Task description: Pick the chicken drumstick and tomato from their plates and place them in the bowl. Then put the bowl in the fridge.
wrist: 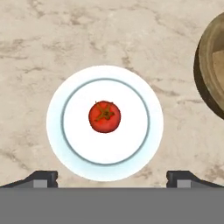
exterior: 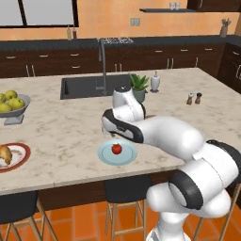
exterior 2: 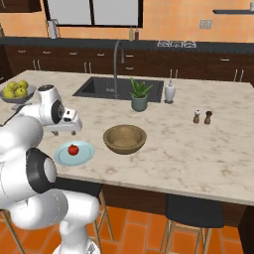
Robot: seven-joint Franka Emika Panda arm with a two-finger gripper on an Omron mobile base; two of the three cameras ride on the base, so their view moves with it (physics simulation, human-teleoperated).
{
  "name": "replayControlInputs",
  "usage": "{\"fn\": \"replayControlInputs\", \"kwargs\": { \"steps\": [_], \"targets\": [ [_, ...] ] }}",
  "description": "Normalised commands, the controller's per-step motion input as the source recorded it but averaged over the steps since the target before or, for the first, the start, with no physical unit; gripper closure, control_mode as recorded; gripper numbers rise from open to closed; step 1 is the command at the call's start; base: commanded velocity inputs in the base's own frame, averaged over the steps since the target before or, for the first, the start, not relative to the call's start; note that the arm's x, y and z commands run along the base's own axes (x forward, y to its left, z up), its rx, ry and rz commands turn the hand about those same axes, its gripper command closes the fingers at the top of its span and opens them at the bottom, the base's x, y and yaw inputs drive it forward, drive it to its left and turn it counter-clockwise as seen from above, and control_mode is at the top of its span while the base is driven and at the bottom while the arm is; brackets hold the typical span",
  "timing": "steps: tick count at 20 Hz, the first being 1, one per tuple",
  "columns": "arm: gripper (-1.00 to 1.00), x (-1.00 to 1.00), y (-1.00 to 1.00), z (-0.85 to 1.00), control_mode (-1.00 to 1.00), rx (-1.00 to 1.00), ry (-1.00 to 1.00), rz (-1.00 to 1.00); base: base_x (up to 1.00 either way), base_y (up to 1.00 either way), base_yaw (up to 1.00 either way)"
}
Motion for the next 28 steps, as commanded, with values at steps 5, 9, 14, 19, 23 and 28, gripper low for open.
{"fn": "replayControlInputs", "kwargs": {
  "steps": [5, 9, 14, 19, 23, 28],
  "targets": [
    [-1.0, 0.23, 0.03, -0.46, -1.0, -0.04, 0.02, 0.0, 0.0, 0.0, 0.0],
    [-1.0, 0.09, 0.0, -0.57, -1.0, 0.02, 0.0, 0.1, 0.0, 0.0, 0.0],
    [-1.0, 0.11, 0.01, -0.53, -1.0, 0.0, -0.03, 0.07, 0.0, 0.0, 0.0],
    [-1.0, 0.11, -0.01, -0.52, -1.0, 0.01, -0.01, 0.01, 0.0, 0.0, 0.0],
    [-1.0, 0.39, 0.0, -0.3, -1.0, 0.0, -0.01, 0.01, 0.0, 0.0, 0.0],
    [-1.0, 0.15, 0.0, -0.13, -1.0, 0.0, -0.05, 0.0, 0.0, 0.0, 0.0]
  ]
}}
